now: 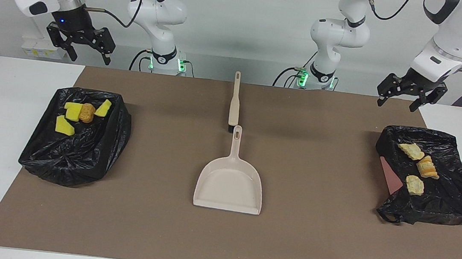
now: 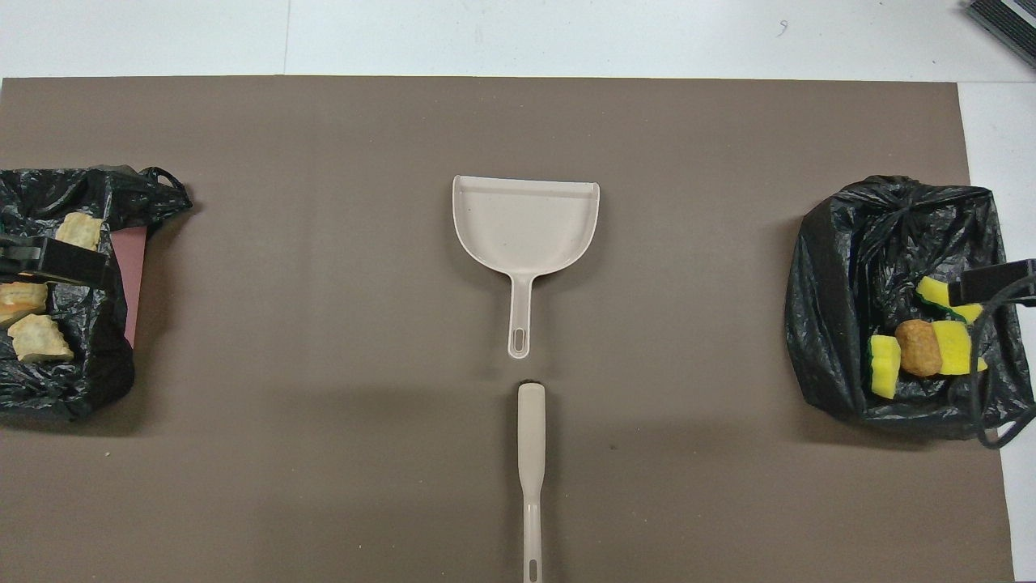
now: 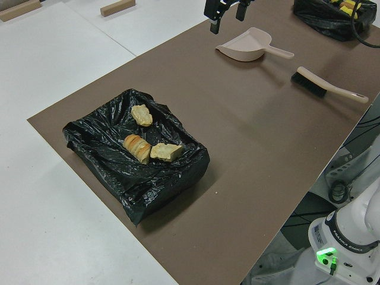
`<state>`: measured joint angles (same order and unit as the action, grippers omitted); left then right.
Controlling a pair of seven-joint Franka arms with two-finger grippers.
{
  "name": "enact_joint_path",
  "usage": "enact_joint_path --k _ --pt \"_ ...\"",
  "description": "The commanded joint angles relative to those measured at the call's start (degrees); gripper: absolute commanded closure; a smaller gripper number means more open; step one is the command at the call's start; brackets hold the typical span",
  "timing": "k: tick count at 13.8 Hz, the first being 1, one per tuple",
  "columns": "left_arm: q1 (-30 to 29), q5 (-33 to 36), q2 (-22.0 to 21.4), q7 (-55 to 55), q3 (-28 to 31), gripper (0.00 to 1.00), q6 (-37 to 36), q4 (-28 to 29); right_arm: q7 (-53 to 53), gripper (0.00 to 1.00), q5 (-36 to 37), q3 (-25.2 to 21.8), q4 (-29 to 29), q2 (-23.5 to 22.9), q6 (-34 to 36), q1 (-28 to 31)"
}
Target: Sweep and dump trash in bin
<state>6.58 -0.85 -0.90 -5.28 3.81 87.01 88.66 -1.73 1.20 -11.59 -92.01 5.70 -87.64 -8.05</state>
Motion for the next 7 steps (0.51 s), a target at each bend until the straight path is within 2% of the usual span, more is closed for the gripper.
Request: enact_joint_path --k 1,7 --pt "1.1 -0.7 -0.2 -0.5 1.1 0.00 -2.2 -0.9 -1.4 0.00 -0.2 0.3 -1.4 1.2 -0.2 0.6" --pt "0.2 -0.4 -0.4 -2.6 1.3 0.00 -3.1 -0.6 -1.3 0.00 -0.1 0.3 -1.4 1.2 -0.2 0.7"
